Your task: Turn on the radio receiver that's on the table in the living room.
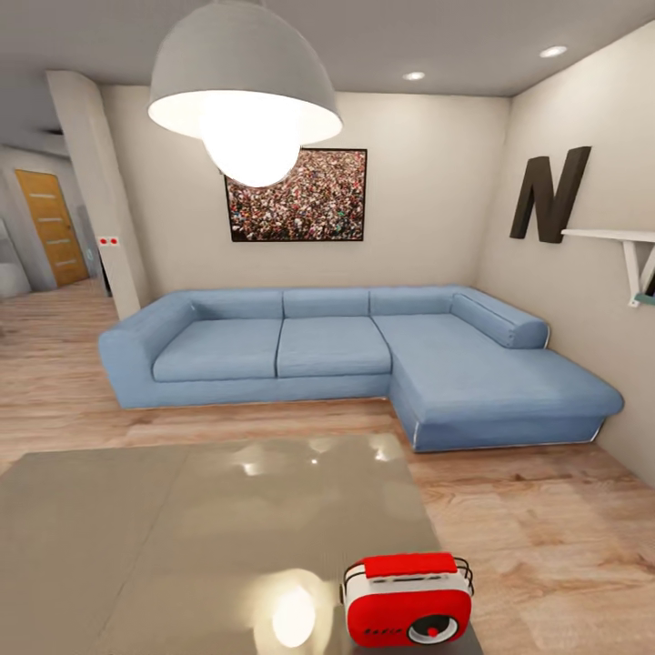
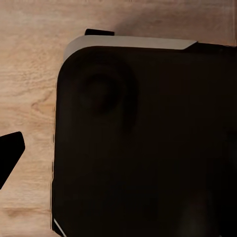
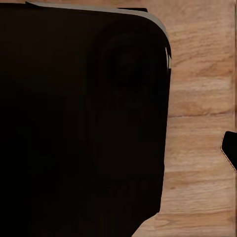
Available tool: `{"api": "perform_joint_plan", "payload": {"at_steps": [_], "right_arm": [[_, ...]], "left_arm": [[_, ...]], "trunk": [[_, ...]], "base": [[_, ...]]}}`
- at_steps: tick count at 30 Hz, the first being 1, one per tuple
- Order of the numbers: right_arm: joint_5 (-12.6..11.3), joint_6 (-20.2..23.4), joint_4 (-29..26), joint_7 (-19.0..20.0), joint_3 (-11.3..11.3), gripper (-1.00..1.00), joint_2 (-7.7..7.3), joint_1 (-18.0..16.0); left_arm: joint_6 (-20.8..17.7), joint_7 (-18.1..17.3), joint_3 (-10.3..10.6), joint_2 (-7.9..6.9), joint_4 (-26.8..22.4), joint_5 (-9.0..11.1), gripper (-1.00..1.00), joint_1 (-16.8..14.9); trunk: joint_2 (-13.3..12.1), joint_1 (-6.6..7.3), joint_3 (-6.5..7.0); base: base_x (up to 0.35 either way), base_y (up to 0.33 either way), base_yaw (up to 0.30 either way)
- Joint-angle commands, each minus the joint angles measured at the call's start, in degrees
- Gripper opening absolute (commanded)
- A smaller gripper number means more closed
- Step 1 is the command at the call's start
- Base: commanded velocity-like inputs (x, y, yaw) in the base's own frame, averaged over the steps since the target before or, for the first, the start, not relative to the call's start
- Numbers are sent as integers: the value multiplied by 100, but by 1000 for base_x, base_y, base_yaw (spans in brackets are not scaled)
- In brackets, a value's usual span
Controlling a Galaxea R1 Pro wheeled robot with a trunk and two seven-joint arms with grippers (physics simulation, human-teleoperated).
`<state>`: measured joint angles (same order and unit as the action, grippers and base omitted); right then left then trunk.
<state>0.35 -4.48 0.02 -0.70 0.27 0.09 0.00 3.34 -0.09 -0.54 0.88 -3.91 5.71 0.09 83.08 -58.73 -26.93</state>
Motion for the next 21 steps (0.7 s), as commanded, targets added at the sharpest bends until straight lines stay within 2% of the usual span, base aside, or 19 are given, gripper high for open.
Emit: {"api": "perform_joint_plan", "payload": {"at_steps": [1,11,21], "right_arm": [[0,0,-1,0,0,100,0,0],[0,0,0,0,0,100,0,0],[0,-3,-2,0,0,100,0,0]], "left_arm": [[0,0,1,-3,-2,0,100,0],[0,0,0,-8,1,0,100,0],[0,0,0,-9,-1,0,100,0]], "trunk": [[0,0,0],[0,0,0],[0,0,0]], "base": [[87,-208,4],[98,-218,1],[14,-20,13]]}}
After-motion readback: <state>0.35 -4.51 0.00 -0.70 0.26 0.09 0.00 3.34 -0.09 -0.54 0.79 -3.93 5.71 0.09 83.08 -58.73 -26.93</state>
